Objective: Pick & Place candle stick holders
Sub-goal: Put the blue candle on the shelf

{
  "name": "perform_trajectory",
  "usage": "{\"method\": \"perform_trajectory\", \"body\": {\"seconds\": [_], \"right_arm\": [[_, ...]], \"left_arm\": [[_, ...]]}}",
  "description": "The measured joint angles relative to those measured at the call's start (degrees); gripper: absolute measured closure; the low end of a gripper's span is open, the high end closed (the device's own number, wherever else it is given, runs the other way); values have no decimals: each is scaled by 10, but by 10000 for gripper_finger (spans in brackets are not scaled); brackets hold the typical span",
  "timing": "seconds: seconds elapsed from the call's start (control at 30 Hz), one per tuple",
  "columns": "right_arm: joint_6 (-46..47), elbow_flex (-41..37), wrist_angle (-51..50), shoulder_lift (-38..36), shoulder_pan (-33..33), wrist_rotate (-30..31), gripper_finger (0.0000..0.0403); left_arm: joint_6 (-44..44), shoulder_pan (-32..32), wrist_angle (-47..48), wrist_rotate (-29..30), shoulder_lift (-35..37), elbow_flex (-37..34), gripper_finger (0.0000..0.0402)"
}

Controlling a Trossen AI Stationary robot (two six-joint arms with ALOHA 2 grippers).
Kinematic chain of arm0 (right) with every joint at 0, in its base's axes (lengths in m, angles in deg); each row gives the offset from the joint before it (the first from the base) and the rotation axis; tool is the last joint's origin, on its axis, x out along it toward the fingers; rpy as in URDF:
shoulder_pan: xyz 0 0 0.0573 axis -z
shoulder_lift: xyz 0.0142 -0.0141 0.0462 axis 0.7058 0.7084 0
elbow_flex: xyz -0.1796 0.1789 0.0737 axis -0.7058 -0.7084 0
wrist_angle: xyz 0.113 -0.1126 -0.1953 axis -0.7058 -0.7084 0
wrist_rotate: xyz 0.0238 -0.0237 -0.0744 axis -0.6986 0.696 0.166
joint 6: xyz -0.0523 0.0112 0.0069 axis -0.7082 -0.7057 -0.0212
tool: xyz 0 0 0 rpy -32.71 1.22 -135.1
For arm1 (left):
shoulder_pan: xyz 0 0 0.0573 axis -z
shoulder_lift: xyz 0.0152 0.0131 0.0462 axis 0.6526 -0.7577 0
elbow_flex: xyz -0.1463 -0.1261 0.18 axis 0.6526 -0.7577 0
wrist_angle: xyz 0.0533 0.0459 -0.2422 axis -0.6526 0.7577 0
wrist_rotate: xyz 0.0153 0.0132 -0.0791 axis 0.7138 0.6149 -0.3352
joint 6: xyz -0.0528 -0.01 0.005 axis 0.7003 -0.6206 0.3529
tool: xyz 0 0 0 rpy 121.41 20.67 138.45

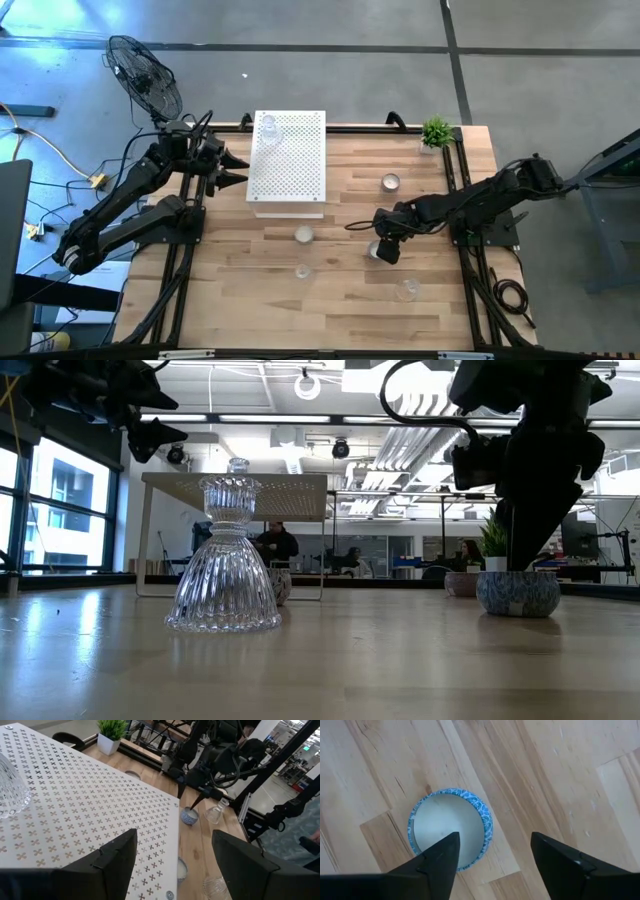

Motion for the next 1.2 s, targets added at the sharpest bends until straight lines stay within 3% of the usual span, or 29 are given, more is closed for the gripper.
{"method": "perform_trajectory", "body": {"seconds": [1.2], "right_arm": [[28,0,0,9,0,-17,228]], "left_arm": [[0,0,17,-5,0,0,149]]}}
